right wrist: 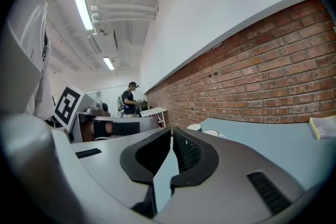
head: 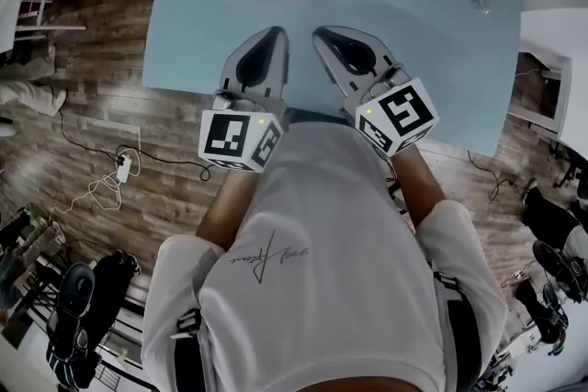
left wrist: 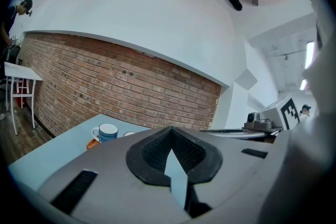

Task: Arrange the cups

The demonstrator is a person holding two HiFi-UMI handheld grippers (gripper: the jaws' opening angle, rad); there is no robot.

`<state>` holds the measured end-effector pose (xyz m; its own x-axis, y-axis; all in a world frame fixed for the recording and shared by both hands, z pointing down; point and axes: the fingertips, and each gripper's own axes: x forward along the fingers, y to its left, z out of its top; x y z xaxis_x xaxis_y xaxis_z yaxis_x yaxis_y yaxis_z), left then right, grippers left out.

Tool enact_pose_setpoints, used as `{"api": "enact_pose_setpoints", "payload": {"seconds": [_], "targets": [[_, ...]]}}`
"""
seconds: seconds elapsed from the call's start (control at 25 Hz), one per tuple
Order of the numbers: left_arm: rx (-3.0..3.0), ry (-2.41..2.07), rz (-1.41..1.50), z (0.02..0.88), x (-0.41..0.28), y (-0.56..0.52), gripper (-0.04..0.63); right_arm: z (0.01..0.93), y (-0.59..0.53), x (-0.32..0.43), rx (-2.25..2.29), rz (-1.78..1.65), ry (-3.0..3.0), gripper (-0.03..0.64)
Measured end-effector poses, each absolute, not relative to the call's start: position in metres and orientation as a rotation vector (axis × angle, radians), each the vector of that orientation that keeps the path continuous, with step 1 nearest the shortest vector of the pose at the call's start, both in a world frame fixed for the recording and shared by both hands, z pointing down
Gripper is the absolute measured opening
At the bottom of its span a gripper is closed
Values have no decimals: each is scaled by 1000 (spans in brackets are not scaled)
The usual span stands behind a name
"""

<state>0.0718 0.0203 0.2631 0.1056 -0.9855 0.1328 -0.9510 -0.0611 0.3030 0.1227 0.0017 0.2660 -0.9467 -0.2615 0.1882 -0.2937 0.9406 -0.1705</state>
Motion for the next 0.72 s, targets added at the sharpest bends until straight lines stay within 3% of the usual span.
{"api": "enact_pose_setpoints", "payload": {"seconds": [0.72], "targets": [[2034, -1985, -132, 280, 54, -30, 9, 287, -58, 93, 249, 205, -2882, 21]]}}
